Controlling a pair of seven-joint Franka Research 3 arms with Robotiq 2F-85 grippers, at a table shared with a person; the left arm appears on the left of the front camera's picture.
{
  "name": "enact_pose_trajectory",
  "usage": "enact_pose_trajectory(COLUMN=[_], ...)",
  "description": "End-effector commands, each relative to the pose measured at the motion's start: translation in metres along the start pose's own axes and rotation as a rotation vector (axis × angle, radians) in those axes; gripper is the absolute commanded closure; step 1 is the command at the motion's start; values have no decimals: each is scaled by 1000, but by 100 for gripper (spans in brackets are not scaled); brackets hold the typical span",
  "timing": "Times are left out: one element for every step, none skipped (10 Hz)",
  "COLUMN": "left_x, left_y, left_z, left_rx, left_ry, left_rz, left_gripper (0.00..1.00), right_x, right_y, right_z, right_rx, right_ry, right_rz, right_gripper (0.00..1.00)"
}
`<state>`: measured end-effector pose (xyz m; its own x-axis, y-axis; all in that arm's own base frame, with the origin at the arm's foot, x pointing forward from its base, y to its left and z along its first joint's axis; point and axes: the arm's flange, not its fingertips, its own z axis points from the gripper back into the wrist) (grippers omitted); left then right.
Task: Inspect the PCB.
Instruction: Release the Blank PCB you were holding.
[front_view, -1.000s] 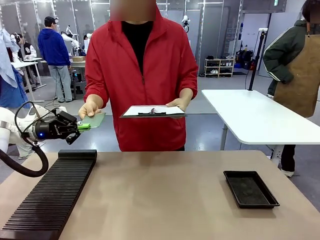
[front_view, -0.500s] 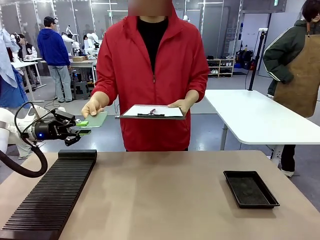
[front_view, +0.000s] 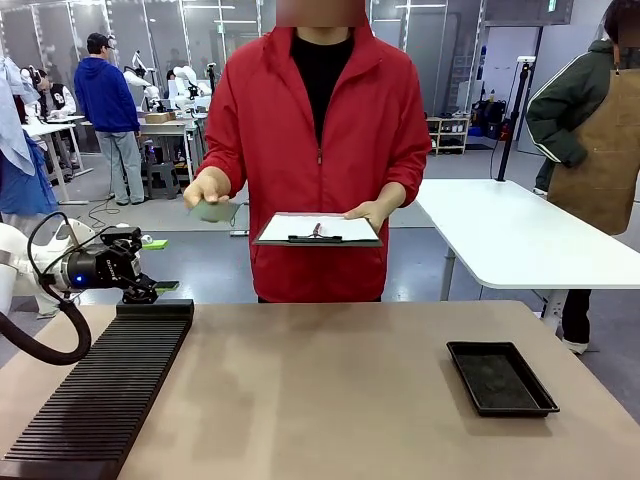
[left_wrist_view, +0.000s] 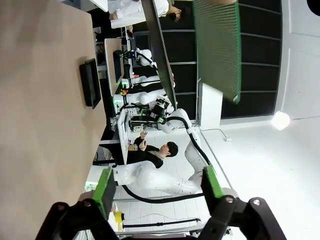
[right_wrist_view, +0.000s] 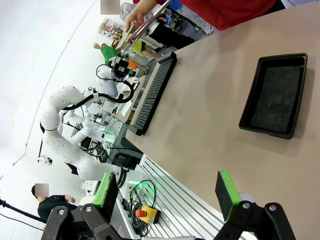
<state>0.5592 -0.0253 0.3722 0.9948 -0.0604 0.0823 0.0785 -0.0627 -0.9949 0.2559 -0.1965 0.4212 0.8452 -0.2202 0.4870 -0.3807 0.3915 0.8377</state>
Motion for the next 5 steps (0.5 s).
enact_pose_trajectory(left_x=[-9,-11,-13,-17,-6], left_y=[-7,-6,-6,-4,-3], left_z=[-5,-5,-5,-7,-1], left_rx=[38,43,47,52,16], left_ry=[-1,-10,-26,-7,-4], left_rz=[12,9,-3,-27,0], left_gripper=[4,0,0,0,0], right_x=[2,2,2,2,2], right_y=[0,0,0,0,0], right_z=[2,2,2,2,2], right_rx=[8,8,8,8,8], right_ry=[-8,-8,-8,-8,-8], right_rz=[21,21,21,21,21], right_gripper=[0,0,0,0,0])
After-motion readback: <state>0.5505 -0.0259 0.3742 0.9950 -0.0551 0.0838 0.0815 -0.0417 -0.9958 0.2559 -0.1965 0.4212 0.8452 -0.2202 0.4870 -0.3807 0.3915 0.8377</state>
